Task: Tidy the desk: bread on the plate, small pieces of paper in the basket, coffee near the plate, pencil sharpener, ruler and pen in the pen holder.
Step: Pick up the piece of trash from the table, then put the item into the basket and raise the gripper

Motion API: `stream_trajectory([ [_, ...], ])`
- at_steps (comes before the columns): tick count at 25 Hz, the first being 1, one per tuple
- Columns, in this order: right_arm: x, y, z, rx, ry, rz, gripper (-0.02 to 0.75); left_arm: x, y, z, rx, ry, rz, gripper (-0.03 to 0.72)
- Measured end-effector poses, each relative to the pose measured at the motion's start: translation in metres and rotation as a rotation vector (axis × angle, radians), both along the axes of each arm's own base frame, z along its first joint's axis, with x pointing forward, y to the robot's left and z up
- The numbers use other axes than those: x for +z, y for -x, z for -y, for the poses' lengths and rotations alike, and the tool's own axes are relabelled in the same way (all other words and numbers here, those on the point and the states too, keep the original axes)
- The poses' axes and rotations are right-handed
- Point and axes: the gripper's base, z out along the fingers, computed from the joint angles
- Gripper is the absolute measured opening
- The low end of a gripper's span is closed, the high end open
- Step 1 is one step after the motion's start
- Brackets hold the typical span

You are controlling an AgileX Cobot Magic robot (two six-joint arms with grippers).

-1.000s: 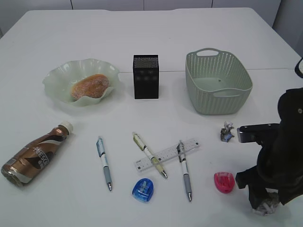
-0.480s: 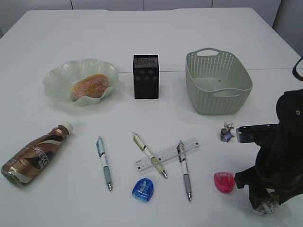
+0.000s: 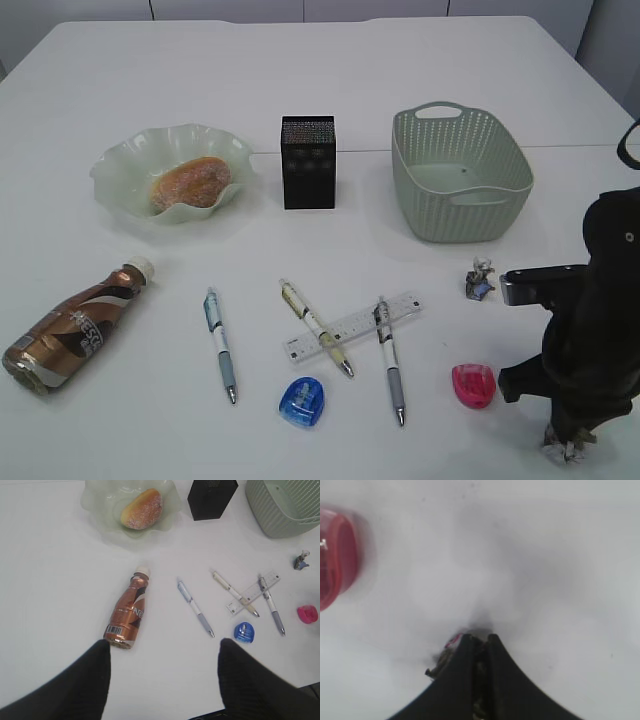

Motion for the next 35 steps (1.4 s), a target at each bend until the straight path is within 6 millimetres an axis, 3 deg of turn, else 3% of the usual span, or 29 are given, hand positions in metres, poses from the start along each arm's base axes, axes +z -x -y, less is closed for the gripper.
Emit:
stream_trajectory([
  [2, 0.000, 0.002, 0.001, 0.000, 0.006, -0.022, 0.025, 0.000, 0.000, 0.000, 0.000, 0.000, 0.000, 0.487],
  [8, 0.005, 0.008, 0.002, 0.009, 0.021, -0.074, 0.017, 0.000, 0.000, 0.000, 0.000, 0.000, 0.000, 0.487],
  [16, 0.062, 0.003, 0.001, 0.008, -0.017, 0.079, 0.016, 0.000, 0.000, 0.000, 0.000, 0.000, 0.000, 0.487],
  [23, 0.131, -0.030, -0.005, 0.025, -0.044, 0.317, 0.015, 0.000, 0.000, 0.000, 0.000, 0.000, 0.000, 0.487],
  [30, 0.201, -0.072, -0.010, 0.071, -0.056, 0.700, 0.015, 0.000, 0.000, 0.000, -0.002, 0.004, -0.001, 0.487],
  [35, 0.210, -0.095, -0.012, 0.132, -0.022, 0.866, 0.015, 0.000, 0.000, 0.001, -0.007, 0.013, -0.003, 0.487],
])
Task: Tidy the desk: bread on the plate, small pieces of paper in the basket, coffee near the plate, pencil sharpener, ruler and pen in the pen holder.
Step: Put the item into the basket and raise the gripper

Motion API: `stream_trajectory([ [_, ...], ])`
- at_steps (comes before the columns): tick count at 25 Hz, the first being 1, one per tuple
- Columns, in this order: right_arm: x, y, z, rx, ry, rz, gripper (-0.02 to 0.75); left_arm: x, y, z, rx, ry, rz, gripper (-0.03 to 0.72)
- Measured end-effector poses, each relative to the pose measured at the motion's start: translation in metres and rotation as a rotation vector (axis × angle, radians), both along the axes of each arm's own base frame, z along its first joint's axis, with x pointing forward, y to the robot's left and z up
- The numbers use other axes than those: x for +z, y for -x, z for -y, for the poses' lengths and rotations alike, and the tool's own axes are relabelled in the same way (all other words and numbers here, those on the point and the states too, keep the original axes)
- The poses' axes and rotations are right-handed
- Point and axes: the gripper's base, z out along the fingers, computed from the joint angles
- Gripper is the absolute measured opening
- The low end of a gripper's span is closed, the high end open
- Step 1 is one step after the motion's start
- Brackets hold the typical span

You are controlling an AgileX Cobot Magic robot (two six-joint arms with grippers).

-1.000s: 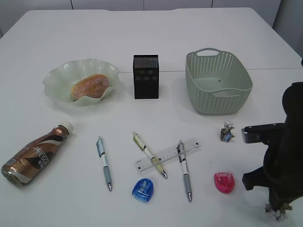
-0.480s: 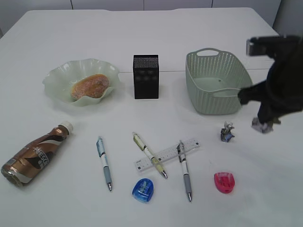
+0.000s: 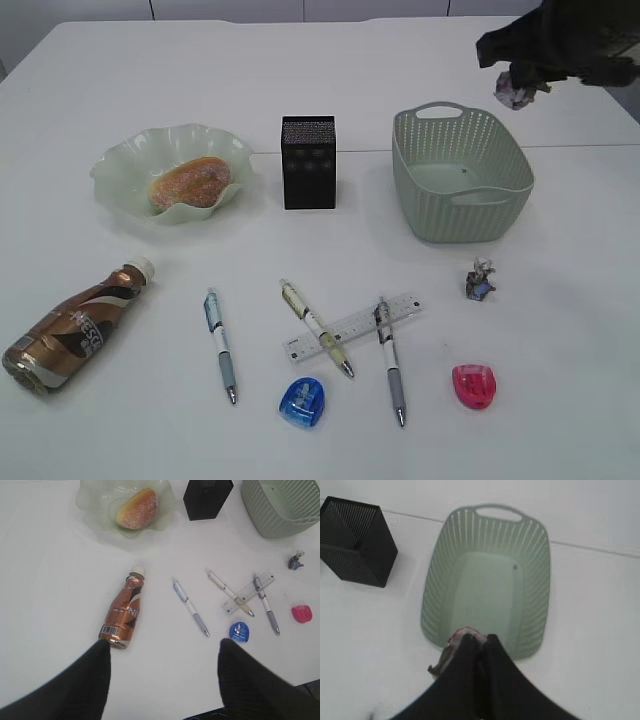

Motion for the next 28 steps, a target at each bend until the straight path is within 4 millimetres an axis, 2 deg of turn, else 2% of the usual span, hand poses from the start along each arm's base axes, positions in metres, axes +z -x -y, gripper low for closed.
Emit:
stream_trajectory([
  [13, -0.056, -0.058, -0.018, 0.062, 0.003, 0.085, 0.015, 0.000, 0.000, 0.000, -0.002, 0.003, -0.001, 0.487],
  [17, -0.065, -0.080, -0.013, 0.014, -0.028, 0.085, 0.015, 0.000, 0.000, 0.001, -0.004, 0.007, -0.001, 0.487],
  [20, -0.072, -0.094, -0.003, -0.047, -0.061, 0.080, 0.015, 0.000, 0.000, 0.001, -0.005, 0.009, -0.002, 0.487],
  [23, -0.080, -0.099, 0.004, -0.083, -0.072, 0.063, 0.016, 0.000, 0.000, 0.001, -0.008, 0.015, -0.003, 0.487],
  [28, -0.099, -0.105, 0.004, -0.114, -0.093, 0.022, 0.027, 0.000, 0.001, 0.002, -0.013, 0.024, -0.005, 0.487],
])
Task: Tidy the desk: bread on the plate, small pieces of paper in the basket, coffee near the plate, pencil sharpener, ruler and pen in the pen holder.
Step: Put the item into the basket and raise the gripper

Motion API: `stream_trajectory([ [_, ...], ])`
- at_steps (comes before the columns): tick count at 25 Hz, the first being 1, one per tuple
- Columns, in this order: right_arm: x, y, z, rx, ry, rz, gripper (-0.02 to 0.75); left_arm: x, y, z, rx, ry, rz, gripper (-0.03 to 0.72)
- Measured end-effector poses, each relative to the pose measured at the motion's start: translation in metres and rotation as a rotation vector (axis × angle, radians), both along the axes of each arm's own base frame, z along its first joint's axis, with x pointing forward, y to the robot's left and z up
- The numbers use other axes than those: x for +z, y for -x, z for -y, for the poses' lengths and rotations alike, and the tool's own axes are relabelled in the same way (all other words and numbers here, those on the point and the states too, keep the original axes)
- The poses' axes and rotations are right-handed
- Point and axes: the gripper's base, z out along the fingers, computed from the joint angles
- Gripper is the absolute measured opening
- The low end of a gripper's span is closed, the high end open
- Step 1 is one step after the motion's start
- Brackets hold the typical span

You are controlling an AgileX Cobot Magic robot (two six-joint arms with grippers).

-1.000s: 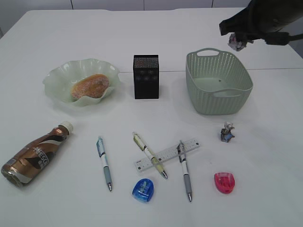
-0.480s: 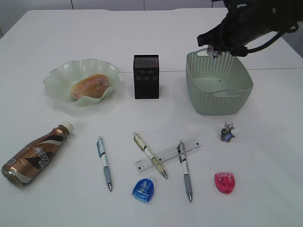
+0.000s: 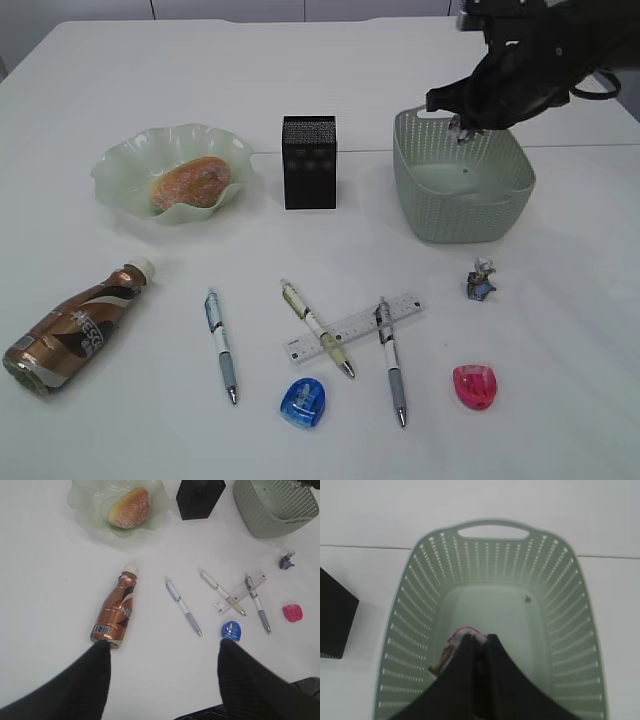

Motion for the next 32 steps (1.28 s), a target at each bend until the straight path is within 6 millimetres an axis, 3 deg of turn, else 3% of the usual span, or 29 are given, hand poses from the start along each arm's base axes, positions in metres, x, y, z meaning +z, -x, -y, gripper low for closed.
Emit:
stream_trajectory([
  [5, -0.007, -0.002, -0.001, -0.010, -0.012, -0.009, 0.115, 0.000, 0.001, 0.002, -0.013, 0.028, -0.006, 0.487],
  [11, -0.006, -0.004, 0.002, -0.016, -0.017, 0.001, 0.328, 0.001, 0.001, 0.003, -0.016, 0.036, -0.008, 0.487],
  [14, -0.005, -0.004, 0.003, -0.019, -0.019, 0.005, 0.391, 0.001, 0.001, 0.003, -0.017, 0.038, -0.008, 0.487],
  [20, 0.014, -0.007, 0.006, -0.055, 0.007, -0.037, 0.407, 0.001, 0.001, 0.004, -0.018, 0.042, -0.009, 0.487],
  [26, 0.040, 0.005, 0.014, -0.096, 0.106, -0.248, 0.407, 0.001, 0.001, 0.004, -0.018, 0.042, -0.009, 0.487],
  [32, 0.070, 0.019, 0.009, -0.114, 0.023, -0.424, 0.407, 0.001, 0.001, 0.004, -0.018, 0.042, -0.009, 0.487],
])
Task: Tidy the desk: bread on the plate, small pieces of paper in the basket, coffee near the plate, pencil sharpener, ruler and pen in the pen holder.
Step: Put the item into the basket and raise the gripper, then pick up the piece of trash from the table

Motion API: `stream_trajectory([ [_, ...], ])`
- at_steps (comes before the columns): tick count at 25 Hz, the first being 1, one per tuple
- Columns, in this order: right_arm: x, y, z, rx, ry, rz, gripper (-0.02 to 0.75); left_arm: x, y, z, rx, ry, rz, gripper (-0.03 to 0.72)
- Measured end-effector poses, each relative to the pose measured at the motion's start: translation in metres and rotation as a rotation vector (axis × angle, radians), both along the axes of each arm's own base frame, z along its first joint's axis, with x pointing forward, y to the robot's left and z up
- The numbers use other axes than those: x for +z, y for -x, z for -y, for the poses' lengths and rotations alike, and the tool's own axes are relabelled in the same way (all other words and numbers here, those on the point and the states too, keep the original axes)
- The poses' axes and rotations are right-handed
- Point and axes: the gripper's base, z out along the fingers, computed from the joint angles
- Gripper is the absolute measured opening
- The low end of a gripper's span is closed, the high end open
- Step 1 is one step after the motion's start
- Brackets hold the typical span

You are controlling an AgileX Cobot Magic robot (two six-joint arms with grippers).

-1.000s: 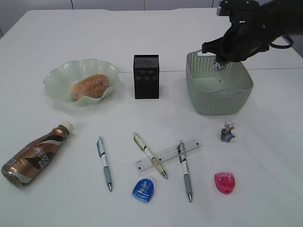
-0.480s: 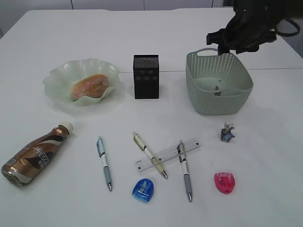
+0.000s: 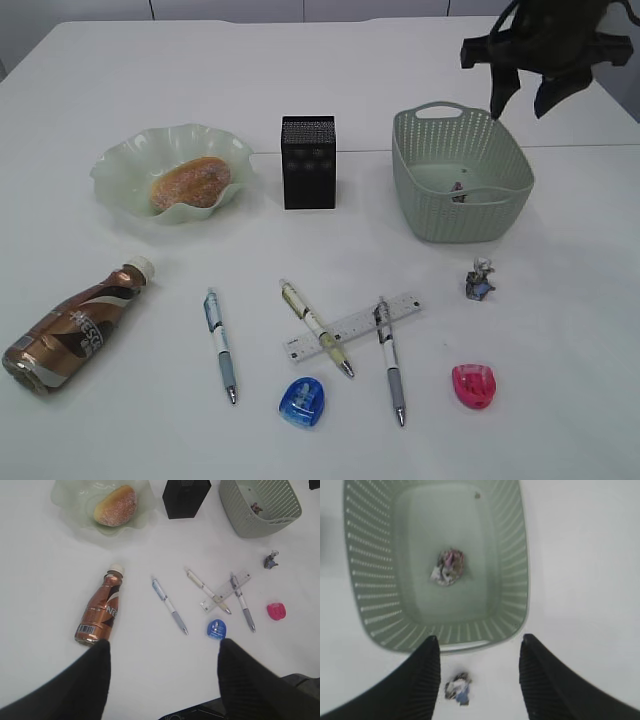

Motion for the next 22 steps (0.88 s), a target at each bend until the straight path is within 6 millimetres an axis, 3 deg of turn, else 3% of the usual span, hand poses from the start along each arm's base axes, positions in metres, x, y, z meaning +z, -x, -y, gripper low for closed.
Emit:
stream_trajectory([
  [10, 0.044, 0.015, -0.006, 0.071, -0.088, 0.061, 0.409, 0.000, 0.000, 0.001, -0.008, 0.014, -0.003, 0.486],
  [22, 0.140, 0.082, 0.005, 0.123, -0.096, 0.291, 0.410, 0.001, 0.002, 0.005, -0.029, 0.054, -0.012, 0.486],
])
